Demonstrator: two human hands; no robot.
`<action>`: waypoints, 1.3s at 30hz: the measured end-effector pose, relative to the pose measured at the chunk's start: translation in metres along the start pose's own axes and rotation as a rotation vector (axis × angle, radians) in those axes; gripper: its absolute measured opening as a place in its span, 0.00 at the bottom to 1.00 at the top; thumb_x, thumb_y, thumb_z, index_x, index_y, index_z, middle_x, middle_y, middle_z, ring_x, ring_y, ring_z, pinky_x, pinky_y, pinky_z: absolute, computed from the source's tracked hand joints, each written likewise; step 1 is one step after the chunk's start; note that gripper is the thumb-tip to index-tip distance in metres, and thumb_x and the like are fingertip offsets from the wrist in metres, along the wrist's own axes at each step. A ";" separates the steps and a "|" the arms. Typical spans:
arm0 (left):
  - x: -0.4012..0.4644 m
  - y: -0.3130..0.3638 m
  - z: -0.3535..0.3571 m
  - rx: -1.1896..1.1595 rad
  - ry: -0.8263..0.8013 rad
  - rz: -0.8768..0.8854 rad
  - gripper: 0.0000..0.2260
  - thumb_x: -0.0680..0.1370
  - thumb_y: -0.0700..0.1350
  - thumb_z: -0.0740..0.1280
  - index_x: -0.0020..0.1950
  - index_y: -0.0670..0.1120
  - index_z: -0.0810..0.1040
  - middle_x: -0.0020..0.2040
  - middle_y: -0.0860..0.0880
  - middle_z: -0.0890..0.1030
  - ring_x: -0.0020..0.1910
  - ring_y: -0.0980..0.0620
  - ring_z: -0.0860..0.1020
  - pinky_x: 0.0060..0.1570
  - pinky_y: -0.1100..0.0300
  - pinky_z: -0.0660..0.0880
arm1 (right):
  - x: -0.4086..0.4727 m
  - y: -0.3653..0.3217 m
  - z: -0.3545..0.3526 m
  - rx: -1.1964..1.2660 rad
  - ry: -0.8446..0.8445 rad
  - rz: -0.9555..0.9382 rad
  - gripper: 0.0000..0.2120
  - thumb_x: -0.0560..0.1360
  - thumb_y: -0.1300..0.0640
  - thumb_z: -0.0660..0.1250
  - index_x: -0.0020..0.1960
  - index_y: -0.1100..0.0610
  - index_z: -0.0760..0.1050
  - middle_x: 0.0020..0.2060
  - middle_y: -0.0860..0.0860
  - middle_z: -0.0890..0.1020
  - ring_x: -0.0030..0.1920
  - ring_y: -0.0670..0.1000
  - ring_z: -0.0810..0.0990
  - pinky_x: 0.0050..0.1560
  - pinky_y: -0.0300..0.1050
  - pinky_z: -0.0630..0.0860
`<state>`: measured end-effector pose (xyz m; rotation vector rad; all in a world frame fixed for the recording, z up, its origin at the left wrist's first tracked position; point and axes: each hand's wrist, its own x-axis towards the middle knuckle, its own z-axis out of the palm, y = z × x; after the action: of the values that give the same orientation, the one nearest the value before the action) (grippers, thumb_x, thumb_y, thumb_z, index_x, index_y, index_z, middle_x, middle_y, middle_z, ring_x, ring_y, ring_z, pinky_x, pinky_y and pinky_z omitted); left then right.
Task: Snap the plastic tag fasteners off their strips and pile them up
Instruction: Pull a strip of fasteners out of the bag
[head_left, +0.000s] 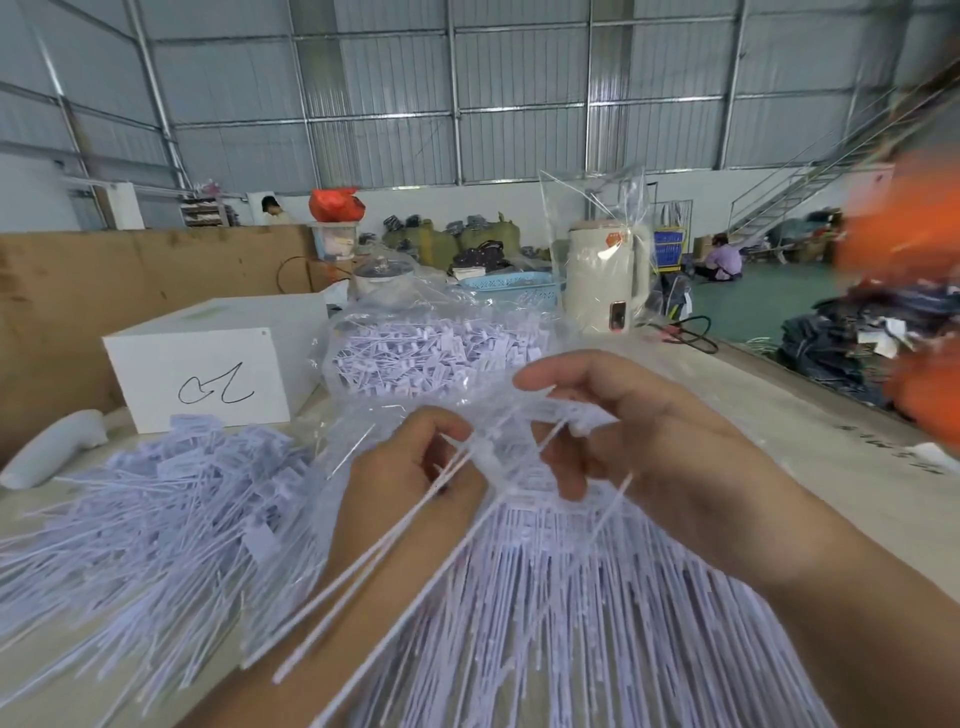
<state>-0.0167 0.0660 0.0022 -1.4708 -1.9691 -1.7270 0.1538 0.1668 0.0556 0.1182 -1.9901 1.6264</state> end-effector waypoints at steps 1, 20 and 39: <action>-0.003 0.001 0.003 0.038 -0.054 0.009 0.04 0.71 0.50 0.69 0.42 0.58 0.77 0.32 0.54 0.79 0.27 0.56 0.76 0.27 0.61 0.73 | 0.000 0.001 0.000 0.052 -0.024 -0.004 0.19 0.69 0.64 0.59 0.57 0.57 0.79 0.38 0.52 0.78 0.37 0.50 0.75 0.41 0.40 0.72; 0.008 0.022 -0.013 -0.503 -0.119 -0.083 0.13 0.76 0.40 0.62 0.42 0.57 0.80 0.32 0.50 0.81 0.30 0.53 0.77 0.33 0.58 0.75 | 0.005 0.035 0.024 -1.067 0.317 -0.227 0.11 0.77 0.52 0.63 0.57 0.46 0.78 0.49 0.45 0.67 0.50 0.51 0.68 0.51 0.45 0.66; 0.017 0.042 -0.058 -0.765 -0.165 -0.073 0.21 0.58 0.41 0.77 0.24 0.52 0.63 0.24 0.52 0.72 0.20 0.58 0.63 0.24 0.67 0.64 | 0.002 0.044 0.013 -0.439 -0.049 0.164 0.19 0.75 0.40 0.66 0.55 0.54 0.77 0.50 0.55 0.79 0.54 0.58 0.78 0.60 0.55 0.73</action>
<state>-0.0222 0.0220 0.0613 -1.7950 -1.4855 -2.6474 0.1292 0.1666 0.0164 -0.1762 -2.3970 1.2477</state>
